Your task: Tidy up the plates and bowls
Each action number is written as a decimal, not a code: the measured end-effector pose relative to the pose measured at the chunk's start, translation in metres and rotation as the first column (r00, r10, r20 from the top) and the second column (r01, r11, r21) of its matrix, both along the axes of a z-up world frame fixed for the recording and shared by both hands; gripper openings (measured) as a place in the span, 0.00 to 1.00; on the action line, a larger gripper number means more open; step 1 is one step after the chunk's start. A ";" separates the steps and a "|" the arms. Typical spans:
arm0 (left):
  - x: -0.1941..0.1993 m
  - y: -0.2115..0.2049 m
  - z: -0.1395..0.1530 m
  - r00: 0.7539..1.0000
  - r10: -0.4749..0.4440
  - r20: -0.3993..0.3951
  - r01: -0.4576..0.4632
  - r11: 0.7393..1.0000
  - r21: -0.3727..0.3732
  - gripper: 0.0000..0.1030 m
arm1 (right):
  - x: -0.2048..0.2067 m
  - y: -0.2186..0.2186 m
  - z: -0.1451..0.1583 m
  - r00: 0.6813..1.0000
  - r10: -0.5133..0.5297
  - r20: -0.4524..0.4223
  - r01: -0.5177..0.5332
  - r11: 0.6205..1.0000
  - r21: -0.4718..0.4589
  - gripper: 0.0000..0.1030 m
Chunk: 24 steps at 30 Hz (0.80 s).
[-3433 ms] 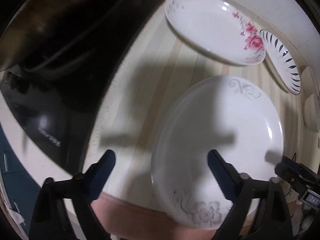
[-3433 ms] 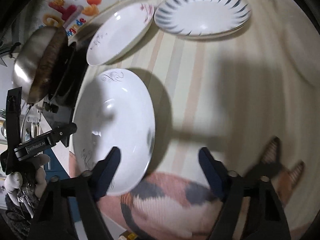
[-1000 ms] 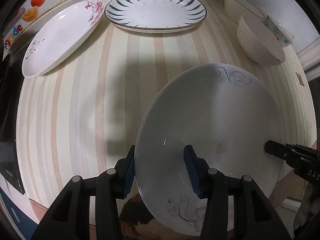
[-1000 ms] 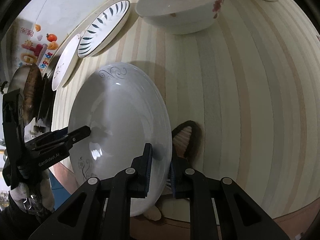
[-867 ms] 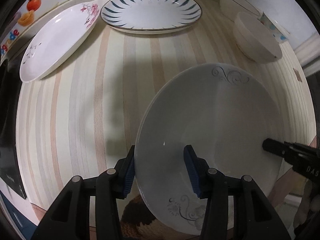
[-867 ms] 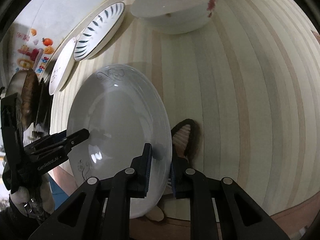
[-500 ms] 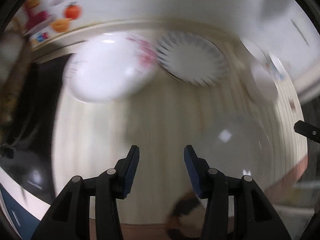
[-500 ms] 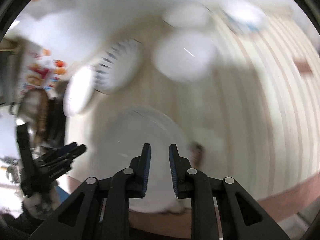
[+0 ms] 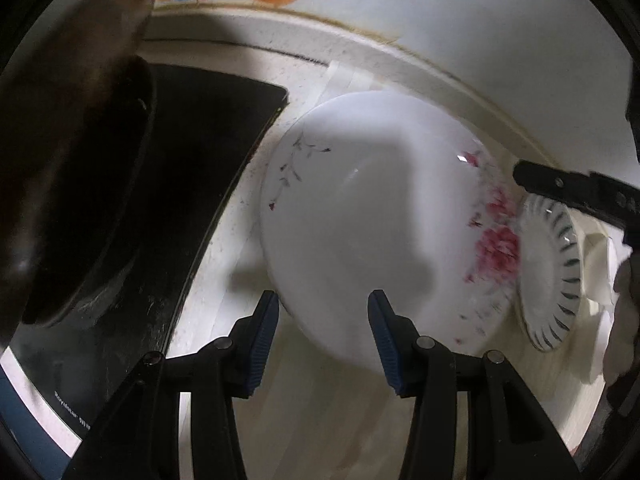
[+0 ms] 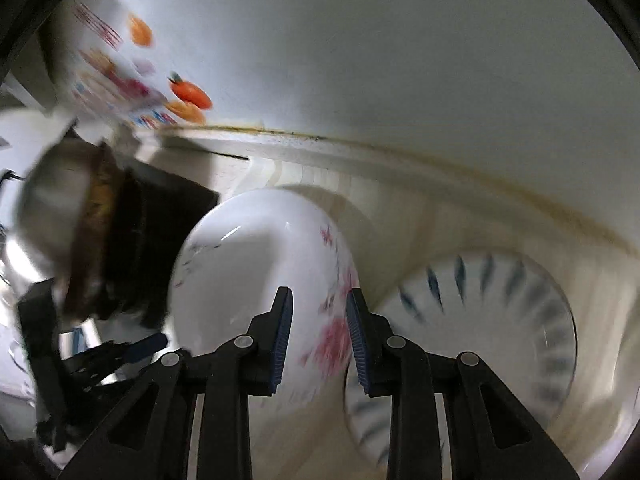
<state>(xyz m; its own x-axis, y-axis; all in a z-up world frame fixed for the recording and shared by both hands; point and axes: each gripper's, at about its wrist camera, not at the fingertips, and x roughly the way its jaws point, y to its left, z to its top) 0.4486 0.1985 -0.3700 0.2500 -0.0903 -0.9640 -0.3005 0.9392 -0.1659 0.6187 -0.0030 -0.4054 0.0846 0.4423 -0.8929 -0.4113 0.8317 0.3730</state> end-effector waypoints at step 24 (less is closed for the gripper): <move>-0.019 0.002 0.011 0.998 -0.017 0.058 0.018 1.000 -0.009 0.32 | 0.016 0.005 -0.043 0.996 0.062 -0.067 -0.062 0.998 0.008 0.15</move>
